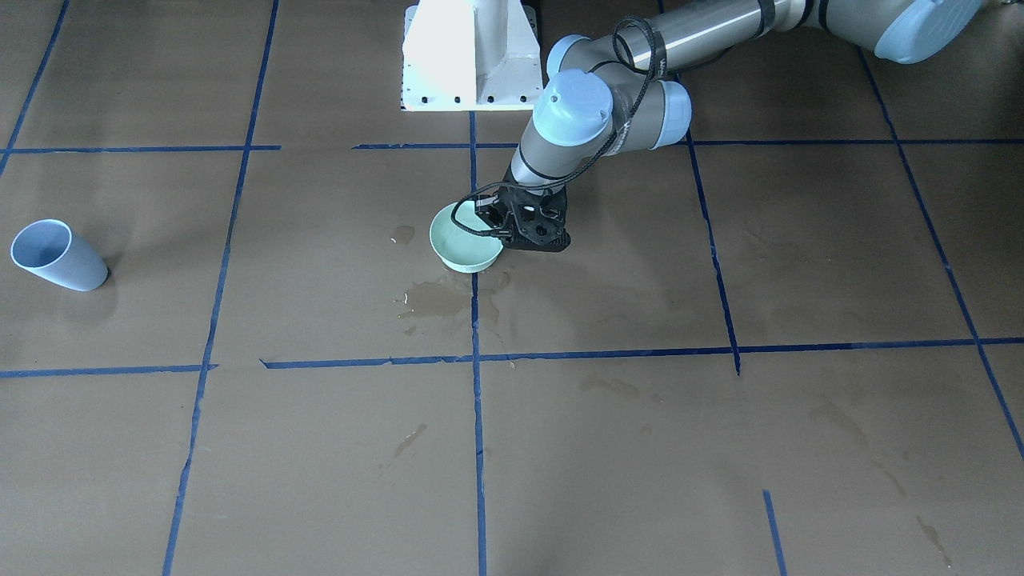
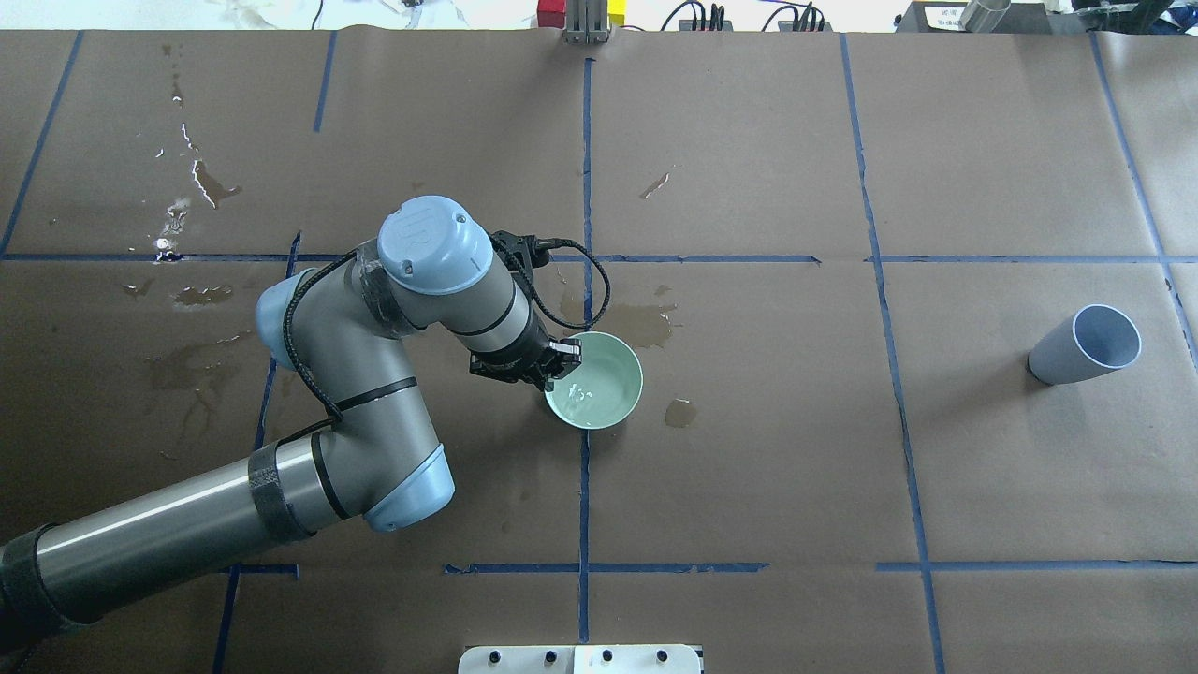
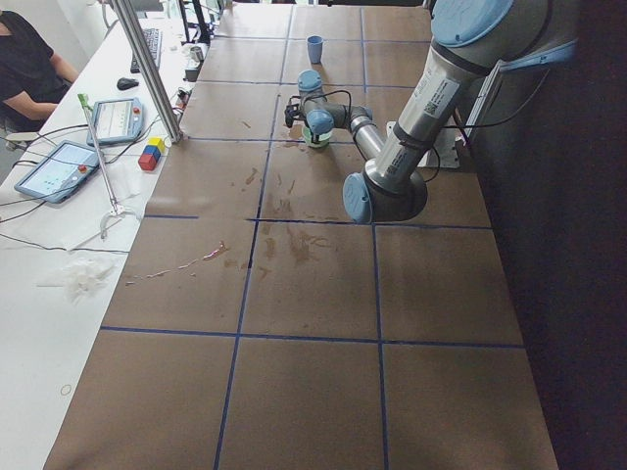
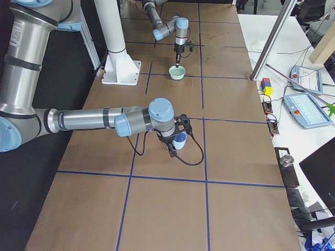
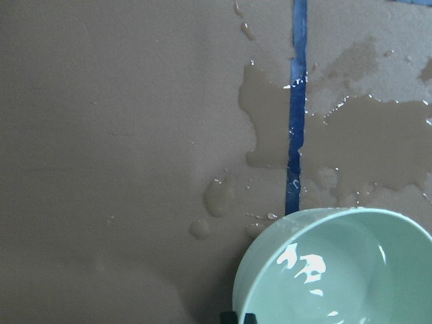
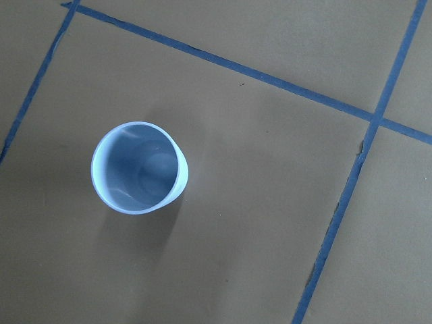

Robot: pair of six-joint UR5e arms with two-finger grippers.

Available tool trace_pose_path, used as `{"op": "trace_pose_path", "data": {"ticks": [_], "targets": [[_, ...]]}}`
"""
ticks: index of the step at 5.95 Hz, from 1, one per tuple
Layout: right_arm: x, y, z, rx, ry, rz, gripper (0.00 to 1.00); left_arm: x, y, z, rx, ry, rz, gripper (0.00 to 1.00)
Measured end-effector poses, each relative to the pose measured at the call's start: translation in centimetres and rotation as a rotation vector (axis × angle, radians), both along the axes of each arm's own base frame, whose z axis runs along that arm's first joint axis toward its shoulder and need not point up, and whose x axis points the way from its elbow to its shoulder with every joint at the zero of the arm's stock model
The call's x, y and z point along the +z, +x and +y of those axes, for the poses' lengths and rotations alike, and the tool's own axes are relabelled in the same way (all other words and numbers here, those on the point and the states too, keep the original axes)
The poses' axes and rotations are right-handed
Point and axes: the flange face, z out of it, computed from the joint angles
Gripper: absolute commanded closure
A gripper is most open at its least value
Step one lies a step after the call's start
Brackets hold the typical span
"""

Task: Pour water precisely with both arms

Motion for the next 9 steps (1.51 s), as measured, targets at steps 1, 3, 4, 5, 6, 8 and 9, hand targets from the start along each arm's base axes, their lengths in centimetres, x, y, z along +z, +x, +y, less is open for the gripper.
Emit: {"op": "trace_pose_path", "data": {"ticks": [1, 3, 4, 5, 6, 8, 9], "targets": [[-0.1, -0.1, 0.0, -0.003, -0.001, -0.006, 0.00, 0.1, -0.1, 0.0, -0.001, -0.001, -0.001, 0.91], [-0.2, -0.3, 0.0, -0.006, -0.004, -0.019, 0.00, 0.4, -0.3, -0.2, -0.004, -0.002, -0.004, 0.37], [-0.2, -0.3, 0.0, -0.004, -0.006, -0.021, 0.00, 0.4, -0.4, -0.3, -0.005, -0.002, -0.004, 0.12], [-0.2, -0.3, 0.0, 0.000, -0.012, -0.023, 0.00, 0.4, -0.8, -0.3, -0.009, 0.000, 0.001, 0.11], [-0.3, -0.8, 0.0, 0.015, -0.036, -0.028, 0.00, 0.3, -2.3, -0.2, -0.018, 0.007, 0.015, 0.09], [-2.2, -4.8, 0.4, 0.112, -0.070, -0.085, 0.00, 0.5, -7.1, 0.8, -0.049, 0.023, 0.055, 0.07], [-2.8, -7.2, 1.9, 0.148, -0.061, -0.127, 0.00, 0.9, -9.0, 1.2, -0.063, 0.022, 0.065, 0.07]]}}
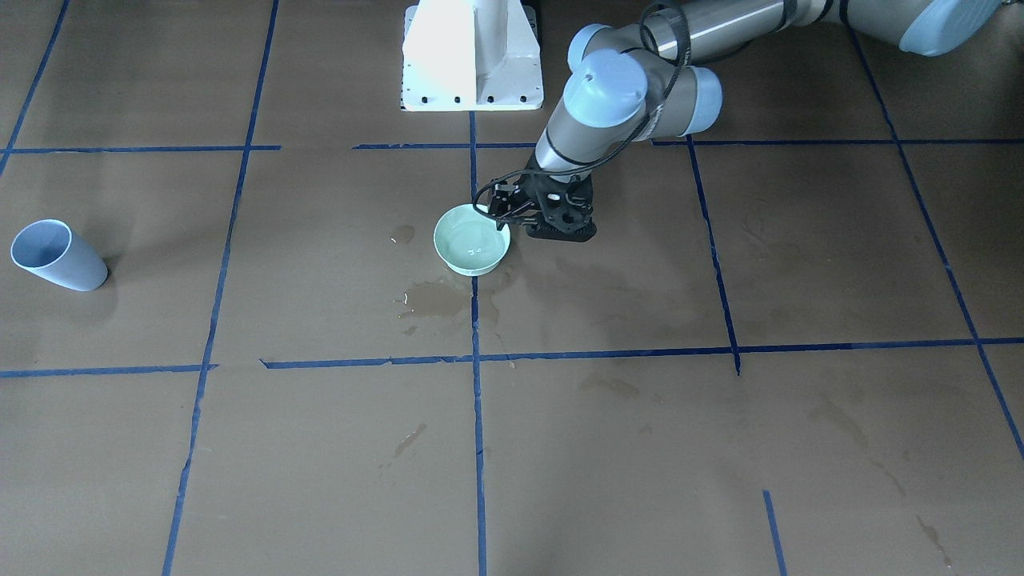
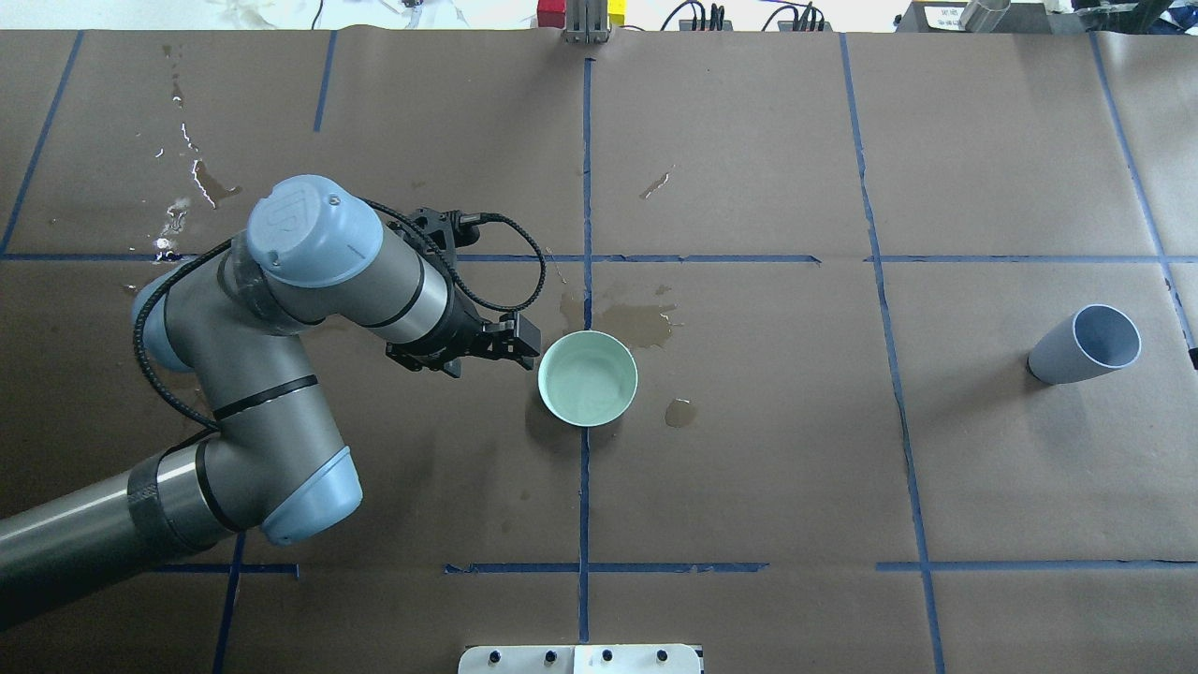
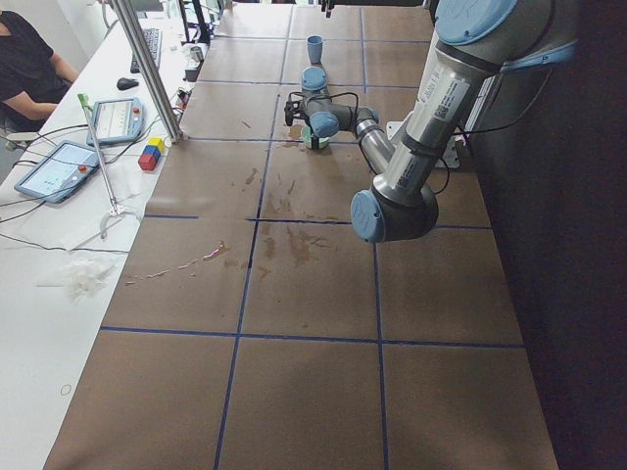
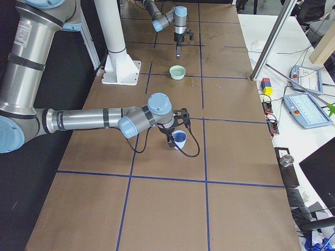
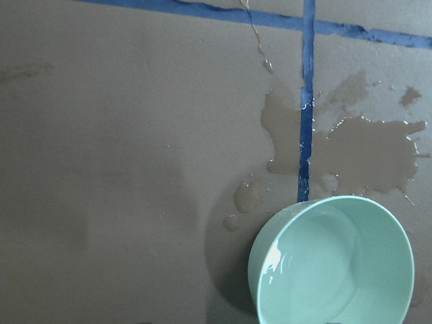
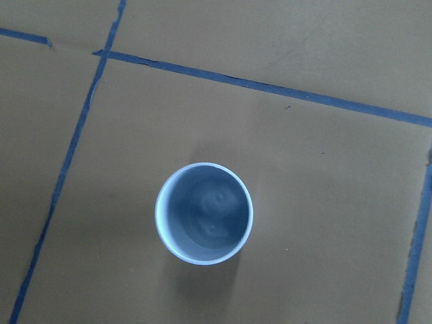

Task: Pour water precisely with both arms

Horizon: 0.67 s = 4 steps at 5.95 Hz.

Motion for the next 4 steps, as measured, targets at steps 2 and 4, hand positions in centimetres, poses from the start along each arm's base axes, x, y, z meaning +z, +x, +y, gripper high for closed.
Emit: {"op": "trace_pose_path", "data": {"ticks": [2, 4], "targets": [[-0.1, -4.2, 2.9, 0.079, 0.040, -0.018, 0.00, 0.7, -2.1, 0.0, -0.023, -0.007, 0.003, 0.06], [0.8, -9.9, 5.3, 0.208, 0.092, 0.049, 0.00, 1.5, -3.5, 0.1, -0.035, -0.009, 0.000, 0.05]]}}
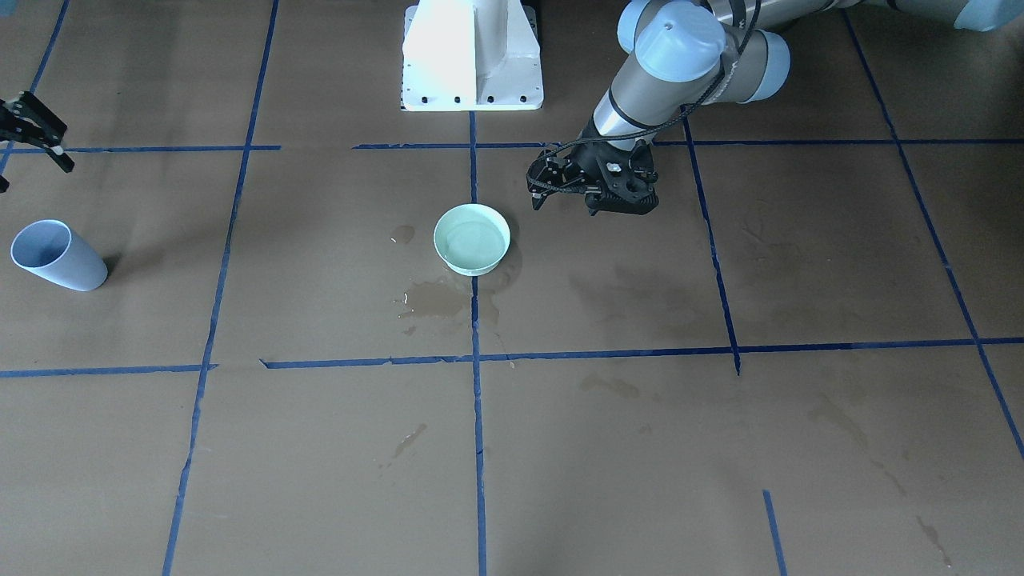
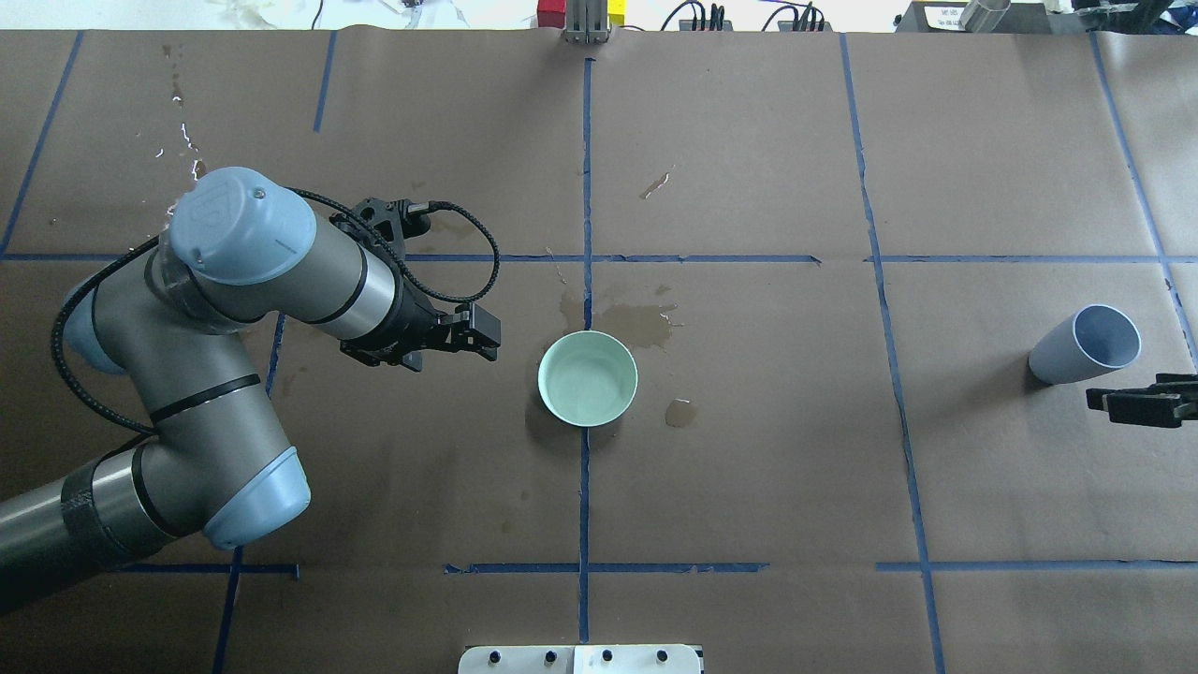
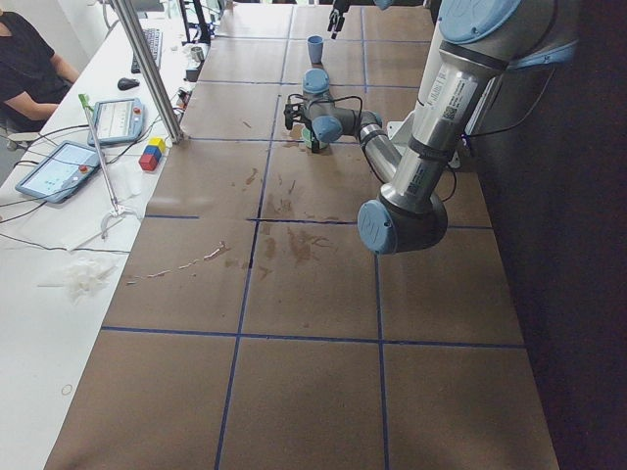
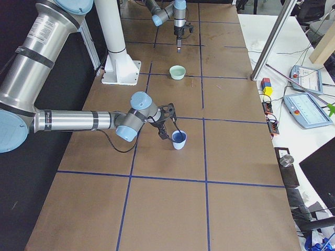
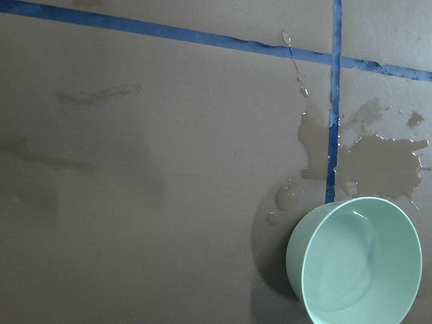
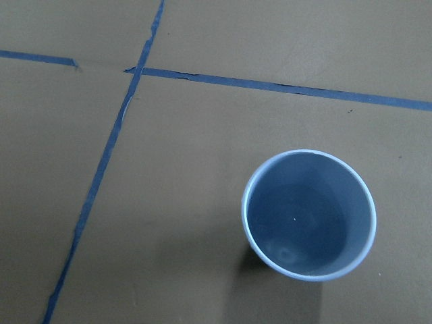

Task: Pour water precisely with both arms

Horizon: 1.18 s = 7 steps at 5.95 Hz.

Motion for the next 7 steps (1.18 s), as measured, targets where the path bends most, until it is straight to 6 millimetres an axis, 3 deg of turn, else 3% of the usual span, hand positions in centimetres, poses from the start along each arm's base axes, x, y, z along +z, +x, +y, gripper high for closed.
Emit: {"op": "trace_pose_path", "data": {"ticks": [2, 5, 7], "targets": [[1.9, -4.0, 2.5, 0.120, 0.086, 0.106, 0.01, 0.1, -0.6, -0.3, -0.010, 0.000, 0.000, 0.04], [4.1, -4.7, 3.7, 0.289, 0.114, 0.106, 0.00, -0.2, -1.2, -0.6, -0.021, 0.003, 0.006, 0.02], [6.7, -4.3, 3.8, 0.389, 0.191, 0.095, 0.01, -0.4, -1.3, -0.5, -0.021, 0.005, 0.009, 0.02]]}}
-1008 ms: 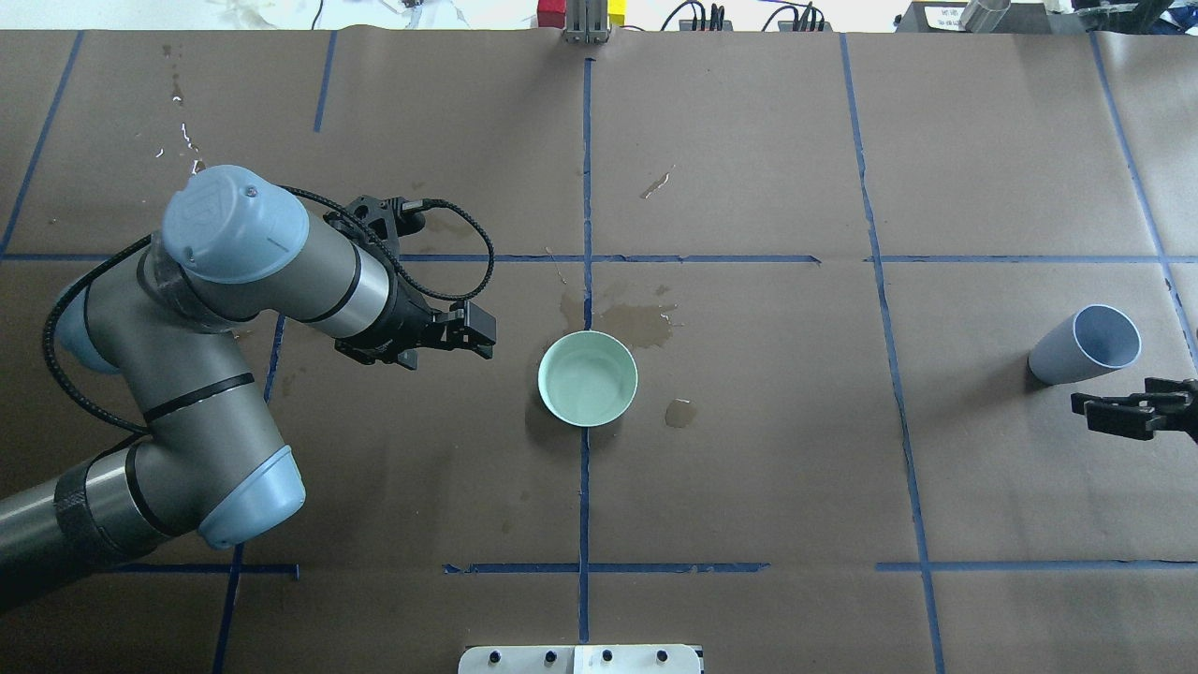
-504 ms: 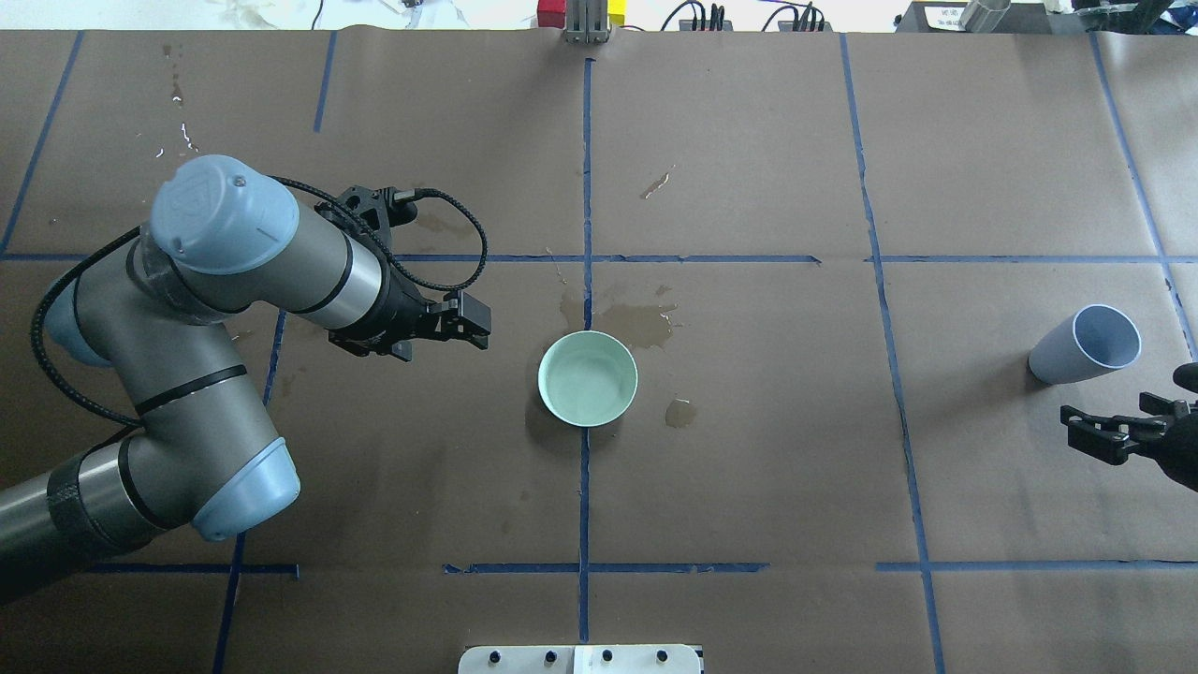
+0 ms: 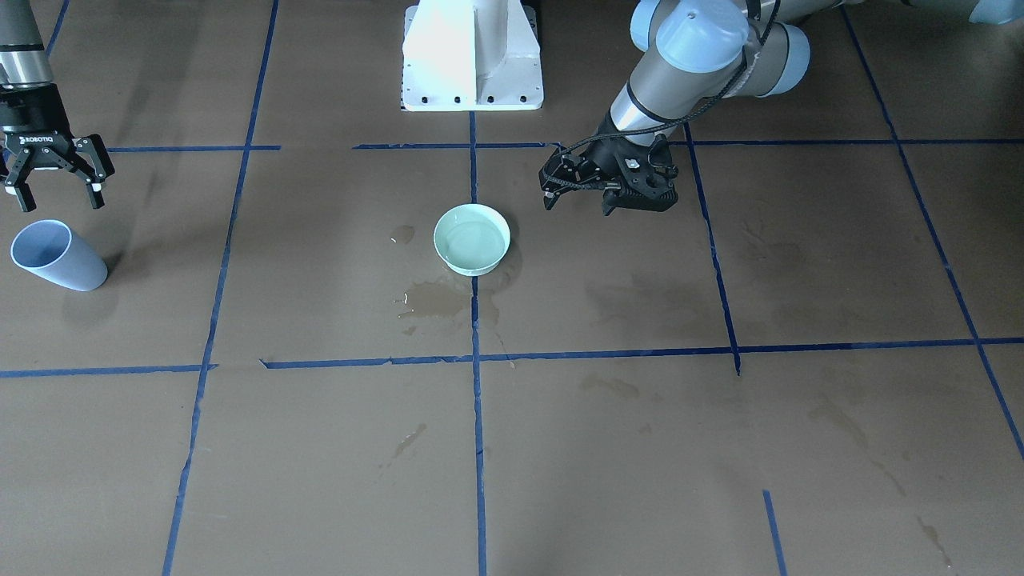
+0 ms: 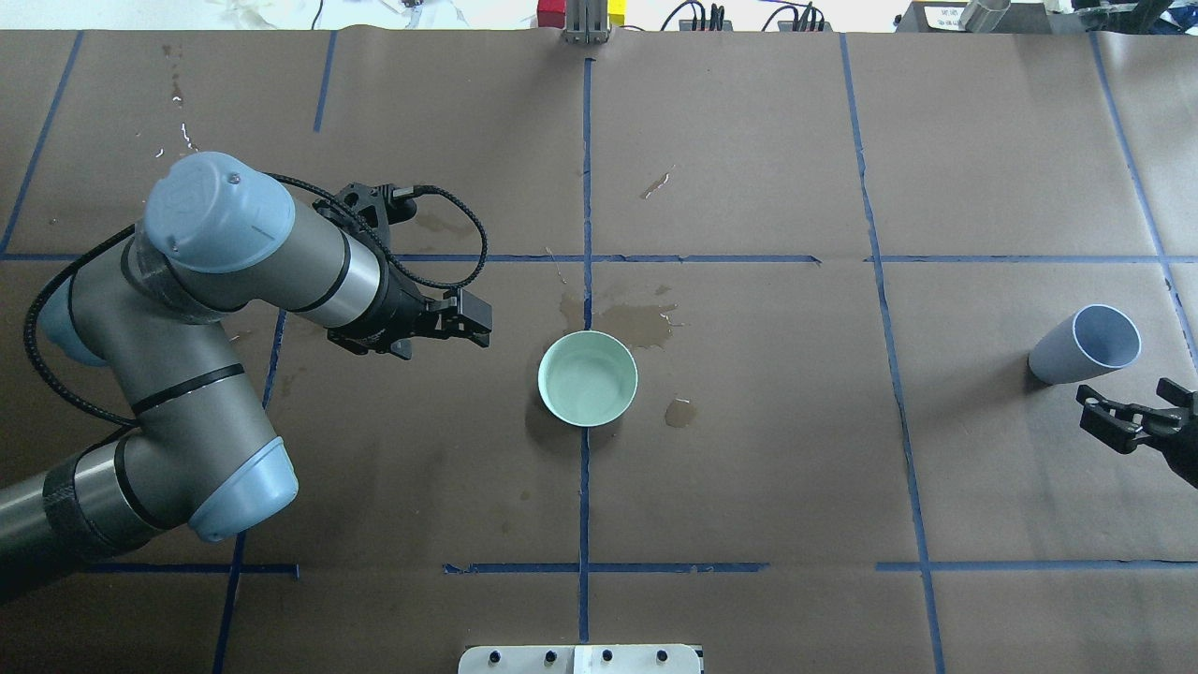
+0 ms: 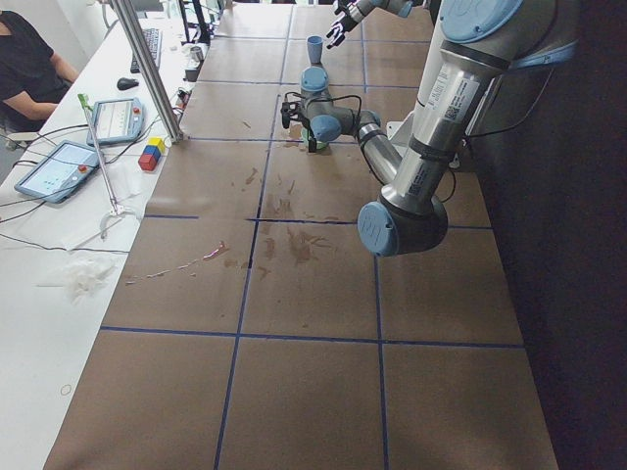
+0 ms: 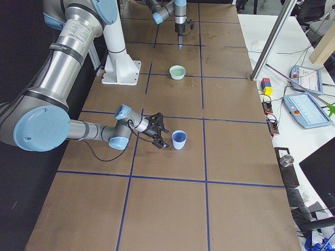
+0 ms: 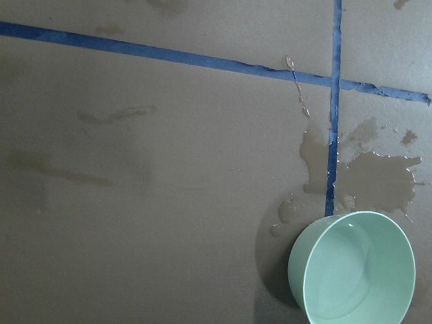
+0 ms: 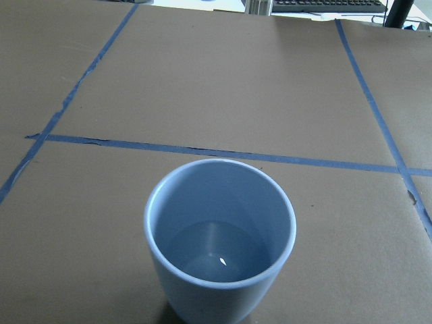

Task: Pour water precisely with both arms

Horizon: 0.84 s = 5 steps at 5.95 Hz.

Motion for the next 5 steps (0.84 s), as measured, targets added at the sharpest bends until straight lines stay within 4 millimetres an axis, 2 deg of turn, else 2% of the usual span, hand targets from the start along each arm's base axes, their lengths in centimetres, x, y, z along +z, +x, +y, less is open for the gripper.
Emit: {"op": "trace_pose_path", "data": {"ticks": [4, 5], "targets": [[0.6, -0.9, 0.2, 0.065, 0.061, -0.003, 0.01, -0.1, -0.2, 0.0, -0.017, -0.027, 0.004, 0.01], [0.8, -1.6, 0.4, 0.086, 0.096, 0.010, 0.01, -0.1, -0.2, 0.0, -0.017, -0.027, 0.005, 0.01]]}}
